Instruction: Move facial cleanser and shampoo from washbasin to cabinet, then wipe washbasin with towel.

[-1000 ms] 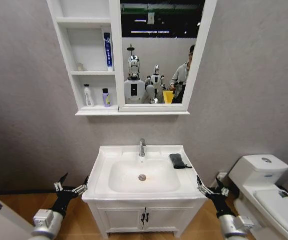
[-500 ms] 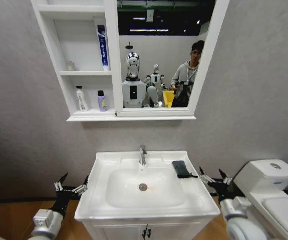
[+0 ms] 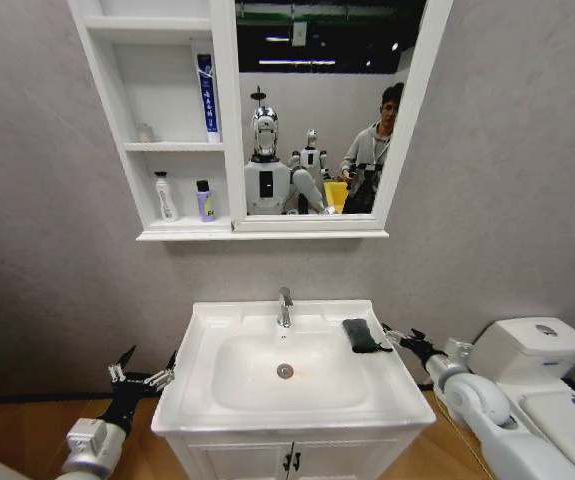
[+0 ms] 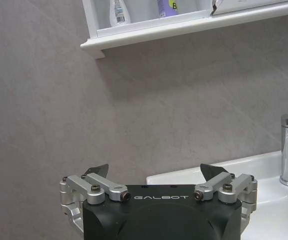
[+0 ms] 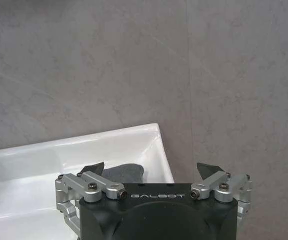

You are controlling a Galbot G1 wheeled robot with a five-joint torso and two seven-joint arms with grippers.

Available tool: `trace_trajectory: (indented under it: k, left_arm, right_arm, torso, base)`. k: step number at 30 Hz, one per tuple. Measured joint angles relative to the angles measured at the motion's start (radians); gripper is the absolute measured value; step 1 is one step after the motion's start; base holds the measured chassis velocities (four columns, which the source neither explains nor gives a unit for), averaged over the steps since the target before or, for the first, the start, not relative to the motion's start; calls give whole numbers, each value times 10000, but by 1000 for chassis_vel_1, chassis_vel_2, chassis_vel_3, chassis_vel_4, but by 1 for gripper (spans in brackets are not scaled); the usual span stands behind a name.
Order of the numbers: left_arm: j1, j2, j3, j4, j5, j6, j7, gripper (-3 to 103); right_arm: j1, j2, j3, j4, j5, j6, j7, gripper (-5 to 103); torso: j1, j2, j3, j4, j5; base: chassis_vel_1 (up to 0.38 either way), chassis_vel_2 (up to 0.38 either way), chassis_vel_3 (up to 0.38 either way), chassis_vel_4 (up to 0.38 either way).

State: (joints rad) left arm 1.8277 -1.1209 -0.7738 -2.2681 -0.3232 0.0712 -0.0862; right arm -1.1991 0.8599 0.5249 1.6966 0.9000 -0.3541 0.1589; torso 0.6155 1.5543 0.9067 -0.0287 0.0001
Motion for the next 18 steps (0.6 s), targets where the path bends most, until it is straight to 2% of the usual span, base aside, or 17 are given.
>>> trace_trajectory:
  k: [9,16,18]
  left_arm:
    - [0,0,-1,0,0,-1,0,100]
    - [0,0,-1,0,0,-1,0,100]
    - [0,0,0,0,-1,-1,0,100]
  right_arm:
    - [1650,348,-1747,-1712,-571,293,-395,100]
    - [1981,644,-2399,-2392,-1137,620,-458,103]
    - [2105,722,-2504,-2668,-1218,734,-690,95]
  torso:
    - [0,0,0,1,-3]
    - [0,0,0,0,-2]
    - [-1,0,-1,-1,-2]
  base:
    - [0,0,0,0]
    - [0,0,0,0]
    - [0,0,0,0]
